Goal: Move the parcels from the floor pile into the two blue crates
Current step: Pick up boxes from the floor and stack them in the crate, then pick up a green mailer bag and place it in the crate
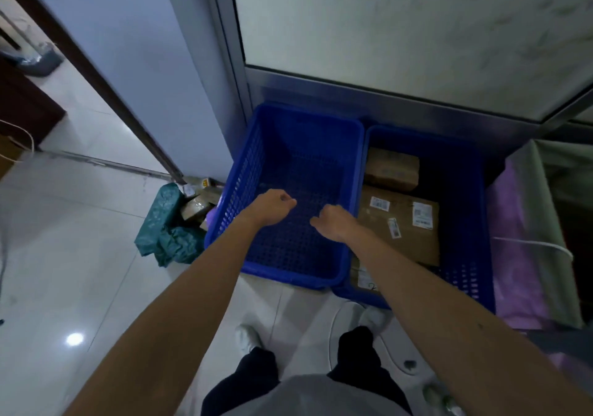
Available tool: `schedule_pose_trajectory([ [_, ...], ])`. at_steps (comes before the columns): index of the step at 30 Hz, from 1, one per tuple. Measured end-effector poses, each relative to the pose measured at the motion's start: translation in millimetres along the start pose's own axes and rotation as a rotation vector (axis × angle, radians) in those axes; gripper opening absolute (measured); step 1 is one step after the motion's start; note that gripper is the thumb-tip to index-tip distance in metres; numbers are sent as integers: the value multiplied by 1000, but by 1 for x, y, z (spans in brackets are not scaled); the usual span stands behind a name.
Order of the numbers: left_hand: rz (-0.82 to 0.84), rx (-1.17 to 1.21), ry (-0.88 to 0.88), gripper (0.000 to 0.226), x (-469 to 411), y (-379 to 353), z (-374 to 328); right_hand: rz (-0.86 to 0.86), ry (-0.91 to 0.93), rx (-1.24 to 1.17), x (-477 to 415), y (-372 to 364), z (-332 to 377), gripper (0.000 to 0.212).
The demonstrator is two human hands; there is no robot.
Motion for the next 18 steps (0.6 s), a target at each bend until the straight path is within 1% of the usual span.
schedule_pose_trajectory([
  [3, -28, -28, -32, 37, 18, 27, 34, -22, -14, 4, -4, -24, 25, 45],
  [5, -29, -56, -34, 35, 30, 42, 51, -5, -30, 26, -5, -39, 38, 43],
  [10, -51, -73, -32, 31, 46, 77, 77, 14, -11, 19, -13, -62, 69, 42],
  [13, -43, -88, -13, 25, 50, 96, 89, 50, 18, 46, -23, -67, 91, 42],
  [15, -75, -83, 15, 29, 49, 109, 98, 56, 29, 63, -36, -68, 108, 42],
  [18, -130, -49, 71, 32, 51, 125, 113, 113, 19, 78, -60, -69, 132, 39],
])
Point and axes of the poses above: each hand's wrist, its own x-axis away from the middle knuckle, its own y-axis out of the back of the hand, z = x × y, the point moved 1 cm from there along -x, towards the middle knuckle, and after that the axes turned 8 degrees about z, right-handed, at the moved point
